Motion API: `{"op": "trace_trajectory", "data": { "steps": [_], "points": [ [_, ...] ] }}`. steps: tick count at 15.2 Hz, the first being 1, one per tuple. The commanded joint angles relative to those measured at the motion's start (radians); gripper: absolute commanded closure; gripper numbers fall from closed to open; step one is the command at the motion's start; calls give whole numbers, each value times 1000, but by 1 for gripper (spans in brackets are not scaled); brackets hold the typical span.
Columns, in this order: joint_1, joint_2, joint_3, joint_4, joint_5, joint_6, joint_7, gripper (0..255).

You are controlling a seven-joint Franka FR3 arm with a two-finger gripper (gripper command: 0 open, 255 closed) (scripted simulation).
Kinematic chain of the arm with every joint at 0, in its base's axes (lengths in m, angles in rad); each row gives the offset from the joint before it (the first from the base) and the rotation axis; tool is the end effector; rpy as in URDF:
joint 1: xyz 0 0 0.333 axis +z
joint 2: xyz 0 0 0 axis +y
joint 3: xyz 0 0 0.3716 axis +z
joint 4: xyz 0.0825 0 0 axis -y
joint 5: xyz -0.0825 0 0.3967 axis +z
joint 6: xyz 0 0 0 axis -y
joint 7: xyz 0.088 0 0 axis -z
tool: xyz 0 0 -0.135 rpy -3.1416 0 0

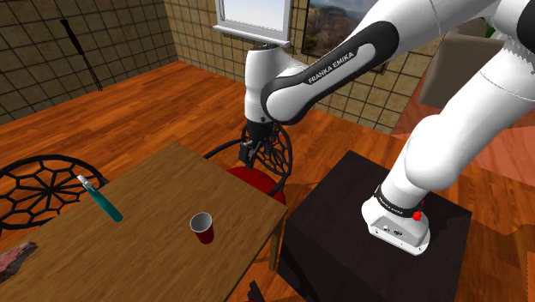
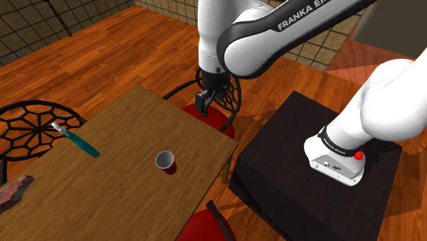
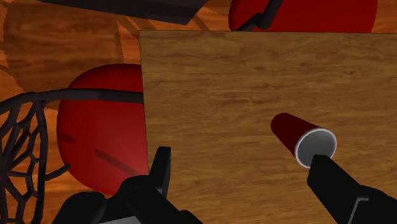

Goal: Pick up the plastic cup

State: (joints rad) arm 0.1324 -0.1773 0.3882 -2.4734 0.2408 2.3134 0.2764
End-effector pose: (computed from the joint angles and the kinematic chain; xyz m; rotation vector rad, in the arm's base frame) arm 0.3933 0.2367 0.3726 -3.0328 -0.1160 0.0513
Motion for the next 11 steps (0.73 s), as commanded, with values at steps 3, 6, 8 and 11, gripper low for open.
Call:
{"op": "trace_trajectory", "data": {
  "steps": [3,6,8,11],
  "points": [
    [10,159,45,59,-68,104,93,0],
    [31,284,58,117,-148,168,178,0],
    [55,367,55,163,-207,202,238,0],
    [107,490,30,241,-291,240,319,0]
  ]
}}
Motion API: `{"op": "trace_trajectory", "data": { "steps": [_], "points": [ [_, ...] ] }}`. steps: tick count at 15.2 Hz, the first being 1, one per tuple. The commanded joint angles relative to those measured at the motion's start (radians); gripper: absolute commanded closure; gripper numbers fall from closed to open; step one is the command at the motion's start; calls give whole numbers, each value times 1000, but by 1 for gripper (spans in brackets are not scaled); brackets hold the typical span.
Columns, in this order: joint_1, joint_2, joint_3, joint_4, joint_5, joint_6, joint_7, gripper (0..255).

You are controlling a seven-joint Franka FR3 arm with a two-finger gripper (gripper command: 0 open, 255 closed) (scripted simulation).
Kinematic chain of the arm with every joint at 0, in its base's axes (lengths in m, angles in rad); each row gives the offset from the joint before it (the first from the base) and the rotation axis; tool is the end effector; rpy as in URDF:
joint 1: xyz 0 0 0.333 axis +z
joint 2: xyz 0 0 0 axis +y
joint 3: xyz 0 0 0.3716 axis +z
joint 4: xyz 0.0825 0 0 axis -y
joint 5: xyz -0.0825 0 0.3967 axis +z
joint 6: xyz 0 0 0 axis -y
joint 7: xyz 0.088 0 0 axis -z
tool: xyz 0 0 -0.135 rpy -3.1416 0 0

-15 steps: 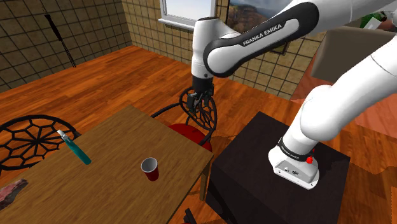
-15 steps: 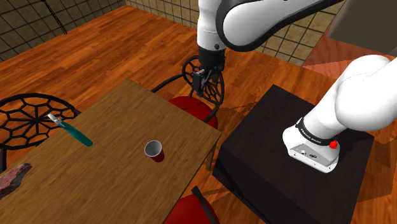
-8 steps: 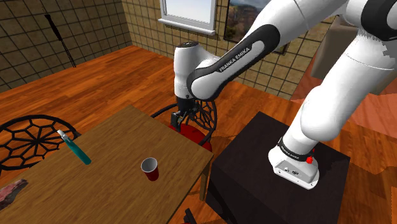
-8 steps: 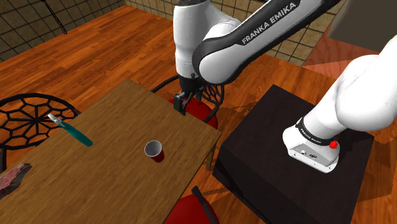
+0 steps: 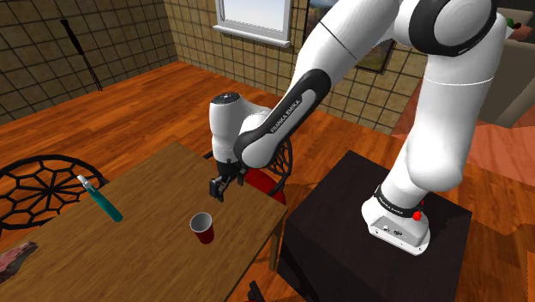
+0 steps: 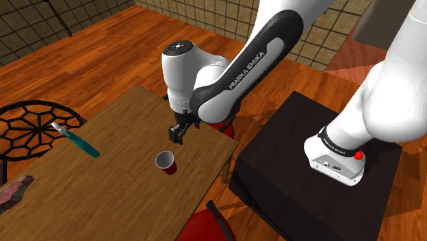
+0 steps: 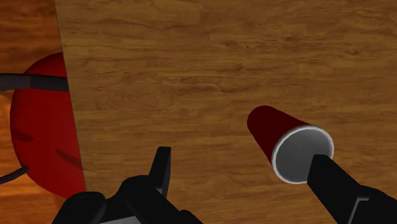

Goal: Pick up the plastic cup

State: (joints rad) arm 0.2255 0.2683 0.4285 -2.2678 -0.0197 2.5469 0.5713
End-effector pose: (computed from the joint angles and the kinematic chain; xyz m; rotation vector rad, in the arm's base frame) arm 0.4471 0.3418 0.2696 -3.0374 -0.1266 0.0422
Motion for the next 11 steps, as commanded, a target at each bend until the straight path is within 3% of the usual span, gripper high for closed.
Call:
{"op": "trace_trajectory", "data": {
  "steps": [1,8,11],
  "points": [
    [34,84,-21,64,-54,16,48,0],
    [177,351,-101,302,-168,43,168,0],
    [192,391,-114,326,-179,60,176,0]
  ]
}}
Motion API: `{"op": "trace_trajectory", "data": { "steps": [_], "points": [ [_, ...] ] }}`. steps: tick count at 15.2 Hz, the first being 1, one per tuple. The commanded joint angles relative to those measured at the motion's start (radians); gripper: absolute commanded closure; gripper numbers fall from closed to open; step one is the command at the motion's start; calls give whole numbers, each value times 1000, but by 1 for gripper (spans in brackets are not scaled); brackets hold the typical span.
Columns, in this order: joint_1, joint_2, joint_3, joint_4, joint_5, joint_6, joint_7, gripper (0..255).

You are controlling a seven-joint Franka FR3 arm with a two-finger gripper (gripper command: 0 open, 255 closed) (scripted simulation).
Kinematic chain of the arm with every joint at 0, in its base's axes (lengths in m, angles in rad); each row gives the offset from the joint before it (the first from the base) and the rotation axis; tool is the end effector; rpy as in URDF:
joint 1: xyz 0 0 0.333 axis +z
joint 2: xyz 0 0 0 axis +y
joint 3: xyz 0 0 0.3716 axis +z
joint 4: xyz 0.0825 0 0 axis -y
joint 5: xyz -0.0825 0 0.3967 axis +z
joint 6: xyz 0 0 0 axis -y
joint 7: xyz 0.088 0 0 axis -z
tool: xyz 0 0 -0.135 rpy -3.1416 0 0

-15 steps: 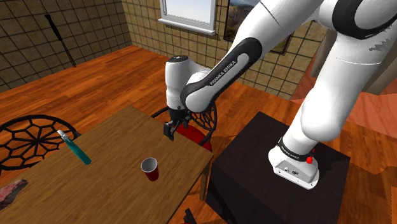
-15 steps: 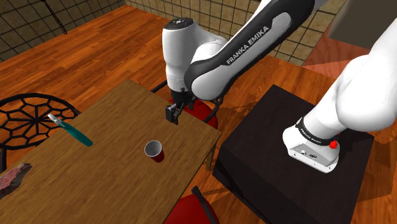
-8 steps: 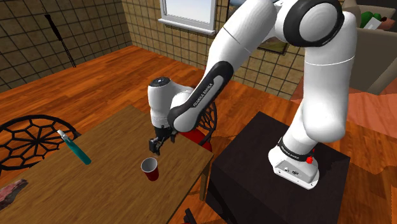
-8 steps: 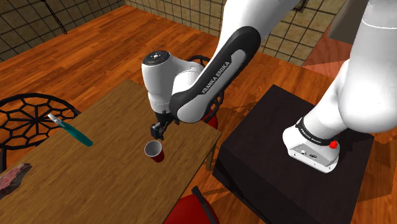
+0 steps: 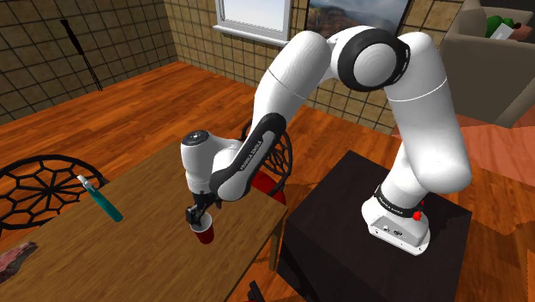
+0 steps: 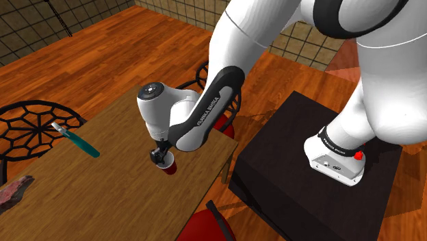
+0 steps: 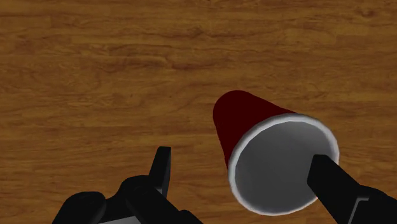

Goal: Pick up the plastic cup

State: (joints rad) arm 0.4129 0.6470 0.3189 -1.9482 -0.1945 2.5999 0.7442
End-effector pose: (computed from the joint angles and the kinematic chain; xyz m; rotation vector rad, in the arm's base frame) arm 0.4962 0.4354 0.1685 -3.0433 -0.1341 0.0341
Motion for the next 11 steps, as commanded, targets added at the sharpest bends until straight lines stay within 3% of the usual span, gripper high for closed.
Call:
{"op": "trace_trajectory", "data": {
  "steps": [1,7,8,11],
  "points": [
    [8,23,-8,9,-8,15,5,0],
    [22,77,-27,27,-23,51,11,0],
    [21,76,-27,25,-22,51,11,255],
    [22,76,-27,27,-22,51,11,255]
  ]
}}
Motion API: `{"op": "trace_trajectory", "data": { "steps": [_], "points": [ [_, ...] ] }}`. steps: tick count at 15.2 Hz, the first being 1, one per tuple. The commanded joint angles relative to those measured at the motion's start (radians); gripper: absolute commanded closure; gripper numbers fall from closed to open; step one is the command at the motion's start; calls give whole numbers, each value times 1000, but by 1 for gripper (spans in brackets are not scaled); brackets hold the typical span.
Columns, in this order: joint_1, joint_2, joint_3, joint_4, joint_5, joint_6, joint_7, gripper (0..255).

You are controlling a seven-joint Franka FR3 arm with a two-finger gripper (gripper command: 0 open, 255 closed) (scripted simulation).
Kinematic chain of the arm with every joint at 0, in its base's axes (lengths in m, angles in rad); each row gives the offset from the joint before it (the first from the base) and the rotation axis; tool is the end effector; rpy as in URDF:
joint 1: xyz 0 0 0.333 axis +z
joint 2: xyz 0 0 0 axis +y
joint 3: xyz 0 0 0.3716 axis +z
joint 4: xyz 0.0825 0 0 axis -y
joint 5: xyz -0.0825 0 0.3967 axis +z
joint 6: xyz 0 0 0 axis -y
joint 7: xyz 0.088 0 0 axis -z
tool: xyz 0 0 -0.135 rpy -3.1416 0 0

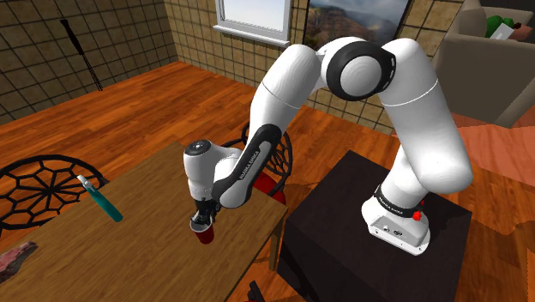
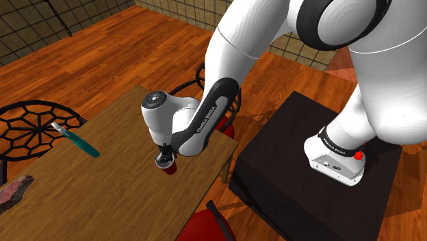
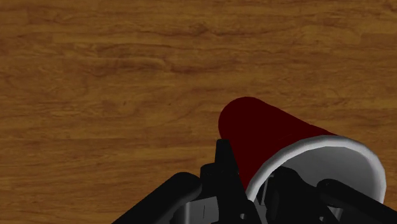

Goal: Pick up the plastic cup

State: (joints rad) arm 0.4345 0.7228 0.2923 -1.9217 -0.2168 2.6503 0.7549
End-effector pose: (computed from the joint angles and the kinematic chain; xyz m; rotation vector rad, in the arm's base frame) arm 0.4990 0.4377 0.1316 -3.0436 -0.1339 0.0329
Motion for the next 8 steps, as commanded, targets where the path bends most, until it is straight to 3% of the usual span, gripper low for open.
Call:
{"op": "trace_trajectory", "data": {
  "steps": [1,8],
  "points": [
    [0,0,0,0,0,0,0,255],
    [-6,-23,8,-8,6,-15,-2,255]
  ]
}}
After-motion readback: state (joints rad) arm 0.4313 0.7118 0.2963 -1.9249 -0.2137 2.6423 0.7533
